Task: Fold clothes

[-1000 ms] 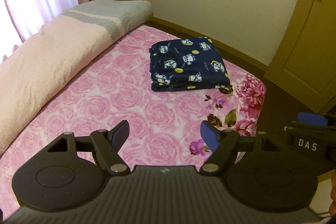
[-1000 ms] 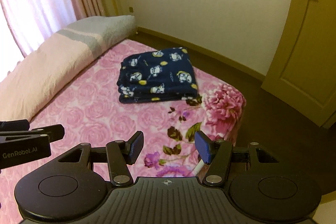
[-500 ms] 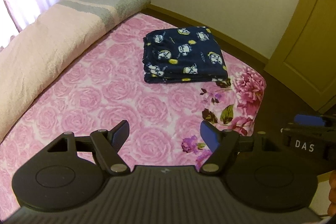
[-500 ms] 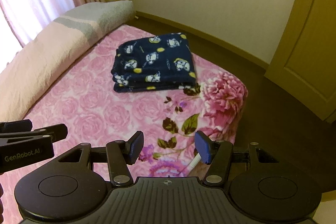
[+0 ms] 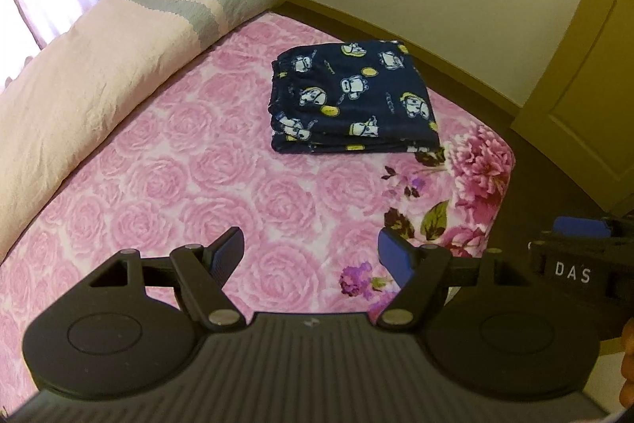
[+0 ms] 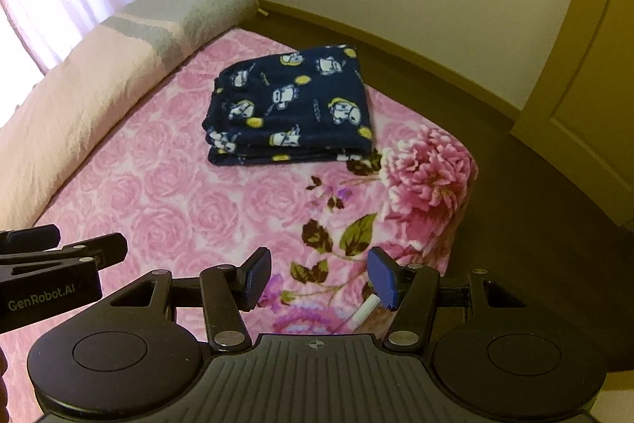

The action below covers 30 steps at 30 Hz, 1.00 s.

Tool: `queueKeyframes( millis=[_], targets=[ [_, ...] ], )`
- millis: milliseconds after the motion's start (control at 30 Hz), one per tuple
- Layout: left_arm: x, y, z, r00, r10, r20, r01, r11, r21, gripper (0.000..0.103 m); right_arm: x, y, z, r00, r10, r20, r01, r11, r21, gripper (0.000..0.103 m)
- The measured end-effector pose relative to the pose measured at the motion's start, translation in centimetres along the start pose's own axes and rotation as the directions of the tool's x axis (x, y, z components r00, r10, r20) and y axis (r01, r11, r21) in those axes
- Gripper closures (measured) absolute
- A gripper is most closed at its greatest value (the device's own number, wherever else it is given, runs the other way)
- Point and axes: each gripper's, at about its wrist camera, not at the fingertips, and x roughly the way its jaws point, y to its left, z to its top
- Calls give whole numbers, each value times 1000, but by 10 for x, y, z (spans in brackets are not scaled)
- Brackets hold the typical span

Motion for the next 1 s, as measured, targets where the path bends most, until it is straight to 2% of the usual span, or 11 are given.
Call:
queueKeyframes(
  millis=[667,1000],
  targets=[
    [31,-10,17,1000,27,-12,-27,998,-51,31,39,-11,31,999,12,-49,-15,998,-60,46],
    [53,-18,26,999,27,-44,-29,998,-51,31,56,-18,44,997,17,-74,-22,998,-66,46]
  ],
)
